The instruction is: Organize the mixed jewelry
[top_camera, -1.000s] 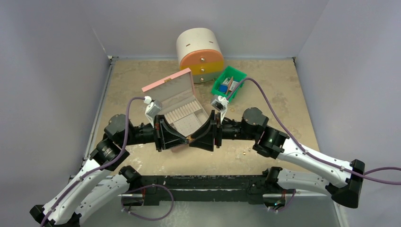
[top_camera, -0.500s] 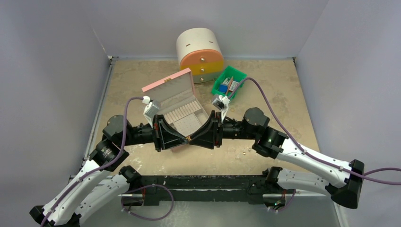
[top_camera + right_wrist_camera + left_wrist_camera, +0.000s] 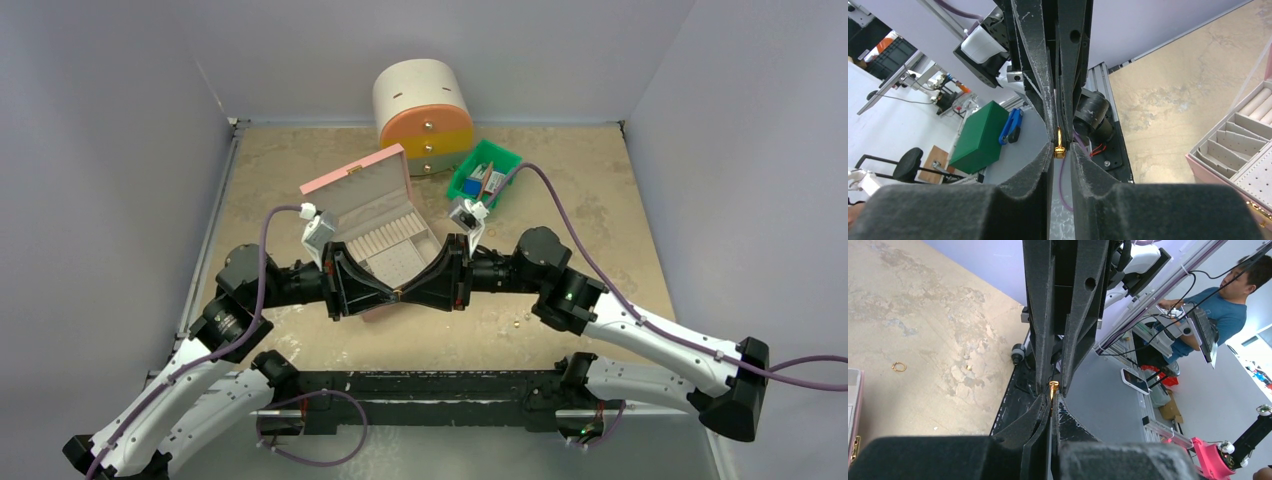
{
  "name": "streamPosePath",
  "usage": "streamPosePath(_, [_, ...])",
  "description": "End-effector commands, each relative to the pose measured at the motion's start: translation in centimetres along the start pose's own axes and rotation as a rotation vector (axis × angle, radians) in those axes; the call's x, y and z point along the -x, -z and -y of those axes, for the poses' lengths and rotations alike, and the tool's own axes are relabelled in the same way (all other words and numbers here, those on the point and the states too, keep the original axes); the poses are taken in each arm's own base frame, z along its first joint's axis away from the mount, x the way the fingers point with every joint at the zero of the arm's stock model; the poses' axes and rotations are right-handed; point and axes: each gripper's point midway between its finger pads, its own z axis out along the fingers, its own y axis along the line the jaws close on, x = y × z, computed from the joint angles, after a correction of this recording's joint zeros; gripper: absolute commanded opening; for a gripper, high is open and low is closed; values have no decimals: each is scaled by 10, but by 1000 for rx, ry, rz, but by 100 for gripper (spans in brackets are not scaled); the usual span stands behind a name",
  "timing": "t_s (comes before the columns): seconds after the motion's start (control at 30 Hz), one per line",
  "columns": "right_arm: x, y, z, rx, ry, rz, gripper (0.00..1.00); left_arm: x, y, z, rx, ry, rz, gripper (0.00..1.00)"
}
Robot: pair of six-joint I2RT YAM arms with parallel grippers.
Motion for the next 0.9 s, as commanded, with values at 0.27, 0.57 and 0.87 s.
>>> streamPosePath(0.27, [9, 1, -10, 54, 21, 39, 0, 6, 0, 3, -12, -18, 28, 0])
streamPosePath(0.57, [13, 5, -4, 0, 29, 61, 0, 11, 7, -18, 141, -49, 50, 40])
streamPosePath(0.87, [17, 13, 43, -304, 43, 19, 0, 31, 40, -64, 497, -94, 178, 62])
